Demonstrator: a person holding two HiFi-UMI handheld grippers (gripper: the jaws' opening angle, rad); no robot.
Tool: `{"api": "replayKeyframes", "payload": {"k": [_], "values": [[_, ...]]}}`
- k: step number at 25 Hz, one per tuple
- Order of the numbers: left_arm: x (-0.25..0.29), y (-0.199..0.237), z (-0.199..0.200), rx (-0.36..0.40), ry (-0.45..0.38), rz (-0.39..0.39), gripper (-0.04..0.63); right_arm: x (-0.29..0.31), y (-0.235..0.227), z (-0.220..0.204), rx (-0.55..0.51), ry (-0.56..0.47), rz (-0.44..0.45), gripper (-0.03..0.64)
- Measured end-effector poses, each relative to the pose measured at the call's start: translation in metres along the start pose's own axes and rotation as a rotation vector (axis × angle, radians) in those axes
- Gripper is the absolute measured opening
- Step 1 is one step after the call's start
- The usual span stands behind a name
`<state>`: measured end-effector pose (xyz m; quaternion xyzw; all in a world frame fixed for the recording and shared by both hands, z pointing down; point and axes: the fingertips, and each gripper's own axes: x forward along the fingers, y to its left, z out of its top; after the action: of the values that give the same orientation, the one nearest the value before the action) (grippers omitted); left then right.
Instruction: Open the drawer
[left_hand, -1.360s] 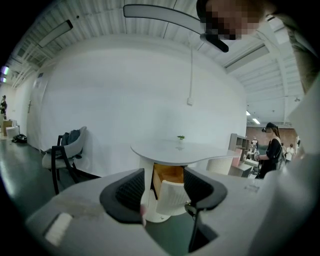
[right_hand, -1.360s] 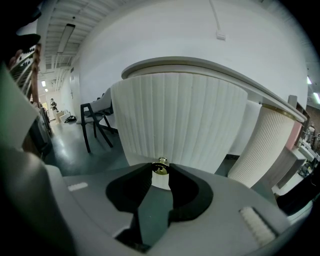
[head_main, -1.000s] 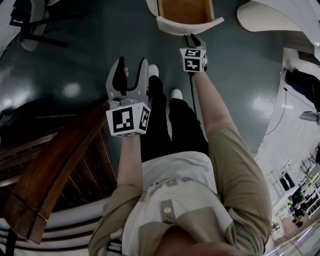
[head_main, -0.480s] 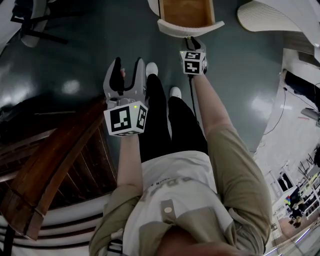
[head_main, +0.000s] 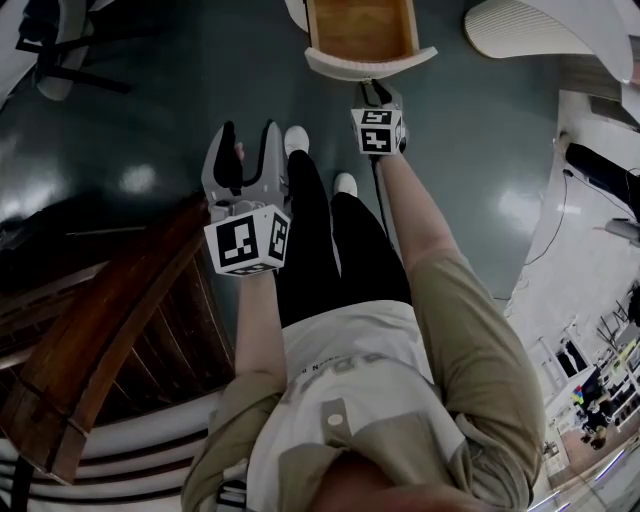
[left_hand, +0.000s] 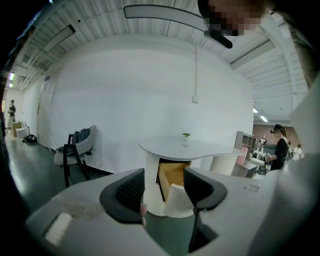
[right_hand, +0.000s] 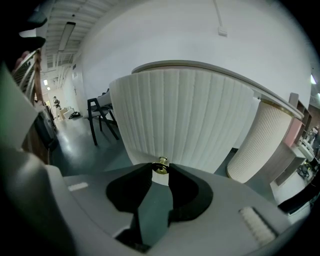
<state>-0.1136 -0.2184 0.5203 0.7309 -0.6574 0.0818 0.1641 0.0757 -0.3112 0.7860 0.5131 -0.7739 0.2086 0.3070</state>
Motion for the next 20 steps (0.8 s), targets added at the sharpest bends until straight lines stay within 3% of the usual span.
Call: {"api": "replayKeyframes", "payload": {"k": [20], "values": [[-0.016, 0.0, -0.012, -0.004, 0.017, 0.037, 0.256, -0.011, 0.001, -0.008, 0.017, -0.02, 0.0, 0.106]]}}
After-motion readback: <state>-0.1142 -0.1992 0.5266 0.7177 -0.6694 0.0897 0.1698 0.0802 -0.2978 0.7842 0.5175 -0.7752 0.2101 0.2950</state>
